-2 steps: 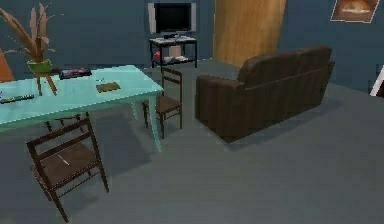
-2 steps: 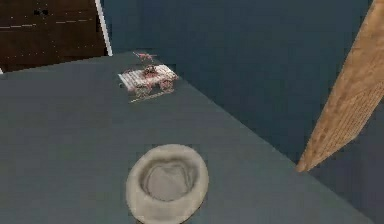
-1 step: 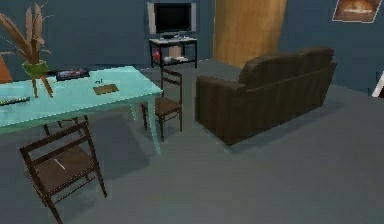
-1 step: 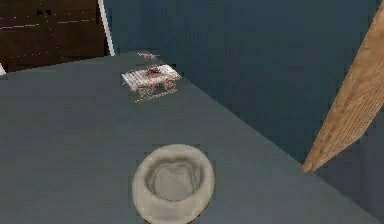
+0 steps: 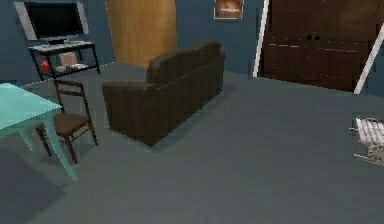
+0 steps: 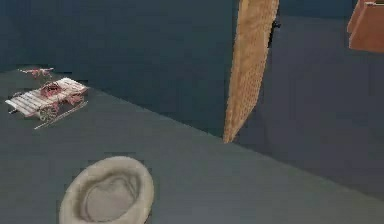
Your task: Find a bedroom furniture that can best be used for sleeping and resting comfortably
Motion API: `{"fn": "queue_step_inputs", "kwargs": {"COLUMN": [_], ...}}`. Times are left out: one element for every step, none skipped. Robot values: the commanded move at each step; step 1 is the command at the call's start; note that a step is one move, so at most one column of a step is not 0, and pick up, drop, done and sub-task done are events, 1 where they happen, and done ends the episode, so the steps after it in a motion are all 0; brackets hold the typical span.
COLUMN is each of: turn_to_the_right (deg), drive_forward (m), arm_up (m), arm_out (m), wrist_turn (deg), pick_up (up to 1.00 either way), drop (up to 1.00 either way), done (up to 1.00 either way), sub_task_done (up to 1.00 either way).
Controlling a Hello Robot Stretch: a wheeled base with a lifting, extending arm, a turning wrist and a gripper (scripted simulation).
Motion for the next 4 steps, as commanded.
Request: {"fn": "queue_step_inputs", "kwargs": {"turn_to_the_right": [0.0,24.0,0.0,3.0], "drive_forward": [0.6,0.0,1.0,0.0], "arm_up": [0.0,0.0,0.0,0.0], "arm_out": [0.0,0.0,0.0,0.0], "wrist_turn": [0.0,0.0,0.0,0.0], "pick_up": [0.0,0.0,0.0,0.0], "drop": [0.0,0.0,0.0,0.0], "done": [0.0,0.0,0.0,0.0], "sub_task_done": [0.0,0.0,0.0,0.0]}}
